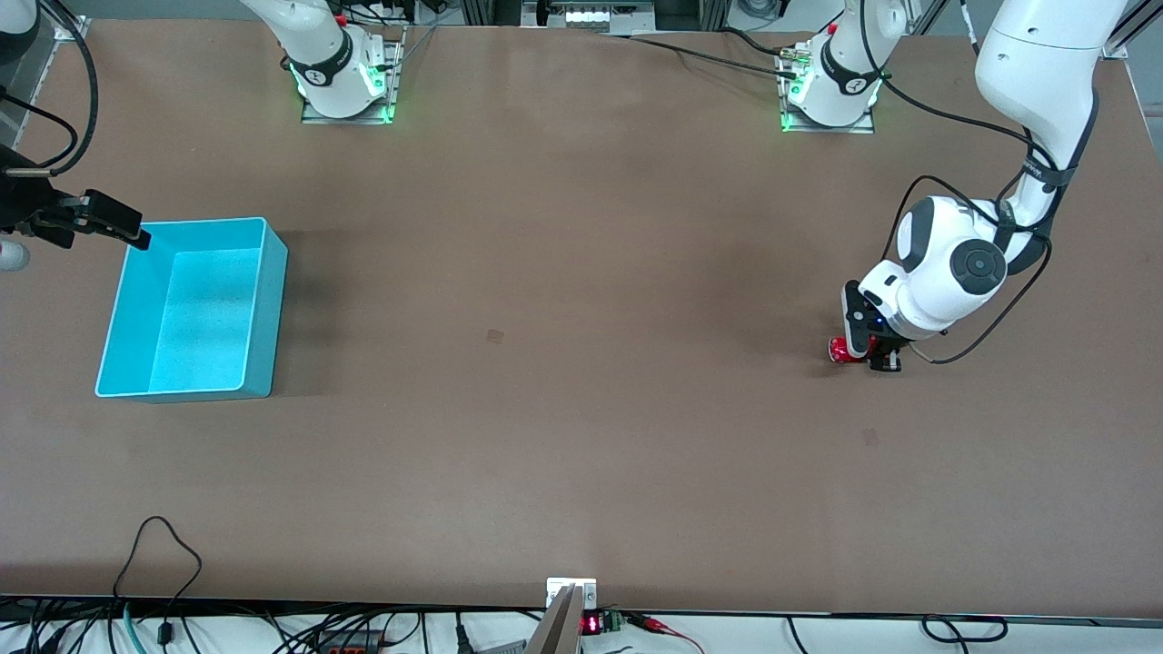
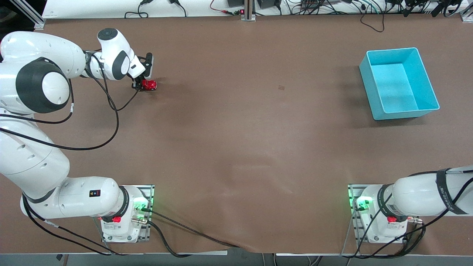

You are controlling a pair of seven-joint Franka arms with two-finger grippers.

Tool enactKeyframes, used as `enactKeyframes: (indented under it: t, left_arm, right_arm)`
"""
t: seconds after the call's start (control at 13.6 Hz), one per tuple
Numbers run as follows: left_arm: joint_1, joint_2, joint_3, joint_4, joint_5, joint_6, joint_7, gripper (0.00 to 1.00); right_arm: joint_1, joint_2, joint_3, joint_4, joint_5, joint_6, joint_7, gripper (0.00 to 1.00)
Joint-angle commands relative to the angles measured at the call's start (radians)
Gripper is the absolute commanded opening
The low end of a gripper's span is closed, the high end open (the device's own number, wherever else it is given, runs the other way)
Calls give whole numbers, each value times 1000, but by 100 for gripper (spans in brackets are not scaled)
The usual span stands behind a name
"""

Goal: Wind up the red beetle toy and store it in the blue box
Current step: 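Lower the left gripper and close it on the red car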

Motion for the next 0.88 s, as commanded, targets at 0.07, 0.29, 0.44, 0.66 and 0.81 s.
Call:
enactKeyframes:
  t: [0.07, 0.29, 0.44, 0.66, 0.81]
  left_arm:
    - [60, 79, -2, 37, 57, -2, 51, 38]
    - [131, 102, -2, 52, 78, -2, 98, 39]
    - [164, 117, -2, 54, 78, -2, 161, 39]
    - [246, 139, -2, 83, 88, -2, 238, 40]
    - [299, 159, -3, 95, 88, -2, 282, 41]
  right_arm:
    - [-11, -3, 7, 6, 14, -14, 12, 100]
    - [-13, -3, 7, 6, 14, -16, 12, 100]
    - [-13, -3, 7, 6, 14, -16, 11, 100]
    - [-13, -3, 7, 6, 14, -16, 12, 100]
    - [-13, -3, 7, 6, 14, -16, 12, 100]
